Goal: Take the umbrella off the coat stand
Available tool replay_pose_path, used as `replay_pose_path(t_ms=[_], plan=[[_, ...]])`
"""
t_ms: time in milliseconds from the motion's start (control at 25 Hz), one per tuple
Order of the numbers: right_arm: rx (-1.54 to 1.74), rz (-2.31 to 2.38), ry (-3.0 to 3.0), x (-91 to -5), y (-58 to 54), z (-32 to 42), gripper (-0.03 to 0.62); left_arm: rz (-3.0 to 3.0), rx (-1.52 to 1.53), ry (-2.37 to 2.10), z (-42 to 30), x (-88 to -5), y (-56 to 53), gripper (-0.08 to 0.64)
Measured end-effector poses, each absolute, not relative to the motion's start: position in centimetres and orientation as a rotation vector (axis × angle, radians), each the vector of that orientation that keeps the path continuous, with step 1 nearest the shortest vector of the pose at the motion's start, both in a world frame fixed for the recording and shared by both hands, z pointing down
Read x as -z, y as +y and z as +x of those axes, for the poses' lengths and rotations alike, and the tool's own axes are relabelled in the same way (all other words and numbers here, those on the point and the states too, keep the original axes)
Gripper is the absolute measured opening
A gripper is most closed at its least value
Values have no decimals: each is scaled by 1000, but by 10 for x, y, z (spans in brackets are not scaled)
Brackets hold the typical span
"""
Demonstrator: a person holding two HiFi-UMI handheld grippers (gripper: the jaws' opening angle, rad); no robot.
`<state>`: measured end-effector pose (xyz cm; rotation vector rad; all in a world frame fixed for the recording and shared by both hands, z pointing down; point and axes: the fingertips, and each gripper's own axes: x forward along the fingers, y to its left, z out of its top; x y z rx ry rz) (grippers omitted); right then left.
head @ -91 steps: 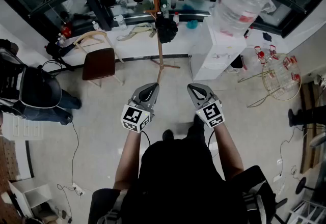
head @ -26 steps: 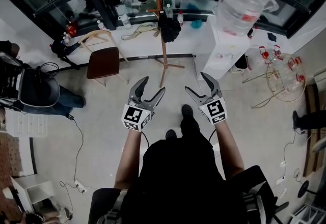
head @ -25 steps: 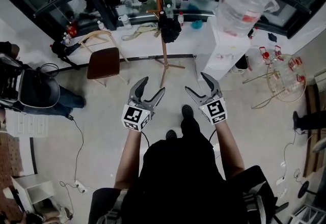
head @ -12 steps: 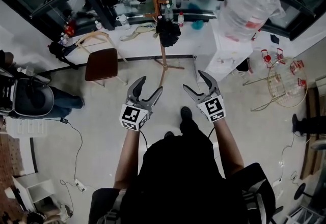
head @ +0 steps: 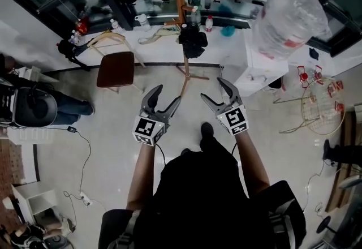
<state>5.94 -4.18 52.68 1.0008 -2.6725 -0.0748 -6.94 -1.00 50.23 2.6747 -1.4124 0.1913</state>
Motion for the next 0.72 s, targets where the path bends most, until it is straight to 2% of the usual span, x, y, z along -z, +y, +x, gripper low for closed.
replay_pose_path(t_ms=[720], plan=[[61, 759, -2742, -541, -124, 69, 336, 2531, -156, -1634, -52, -496, -79, 299]])
